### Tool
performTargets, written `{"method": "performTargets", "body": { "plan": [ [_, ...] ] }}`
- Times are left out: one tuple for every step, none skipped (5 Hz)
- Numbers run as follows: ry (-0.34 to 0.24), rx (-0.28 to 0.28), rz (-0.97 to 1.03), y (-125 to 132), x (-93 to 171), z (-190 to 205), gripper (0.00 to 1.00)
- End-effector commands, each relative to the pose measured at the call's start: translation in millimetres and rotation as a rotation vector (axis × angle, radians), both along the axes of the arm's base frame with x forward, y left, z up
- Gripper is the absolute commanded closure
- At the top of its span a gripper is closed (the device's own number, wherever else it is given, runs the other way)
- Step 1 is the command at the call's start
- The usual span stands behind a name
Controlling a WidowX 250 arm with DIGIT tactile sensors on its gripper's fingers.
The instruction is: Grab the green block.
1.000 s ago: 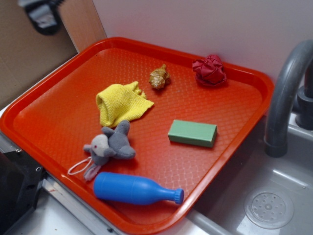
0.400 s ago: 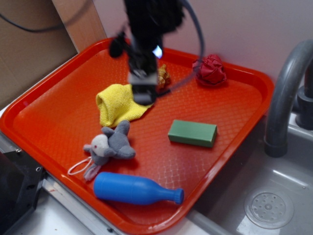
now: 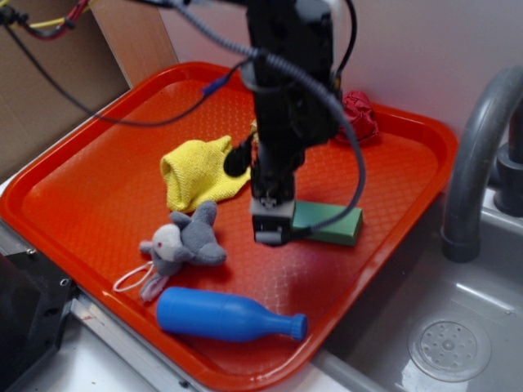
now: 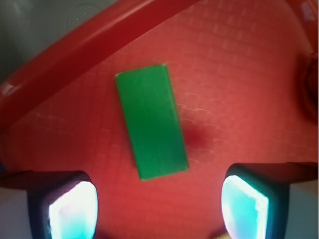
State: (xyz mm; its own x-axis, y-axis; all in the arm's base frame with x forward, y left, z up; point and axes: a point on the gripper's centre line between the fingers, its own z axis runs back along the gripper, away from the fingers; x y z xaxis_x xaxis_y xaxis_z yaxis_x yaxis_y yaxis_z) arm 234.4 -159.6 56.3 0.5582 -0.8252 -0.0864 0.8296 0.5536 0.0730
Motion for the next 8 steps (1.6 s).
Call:
{"method": "performTargets", "body": {
  "plan": [
    [-0.077,0.026,-0.022,-6.8,-7.7,-23.1,0.0],
    [-0.1,0.005,-0.025,-14.6,0.2,-24.5,0.0],
    [-0.073,-0.057,-0.03,-22.5,12.1,-23.9,0.0],
    [-0.094,-0.064,-0.023,-18.6,17.5,-29.3,1.0],
    [-0.114,-0.059,0.038,-8.1,20.4,-27.2,1.0],
    [-0.131,-0.051,0.204,17.4,17.2,-2.2,1.0],
    [-0.107,-0.038,0.455,44.3,6.4,39.2,1.0],
    [-0.048,-0.08,0.71,69.5,-8.4,81.3,1.0]
  ]
}}
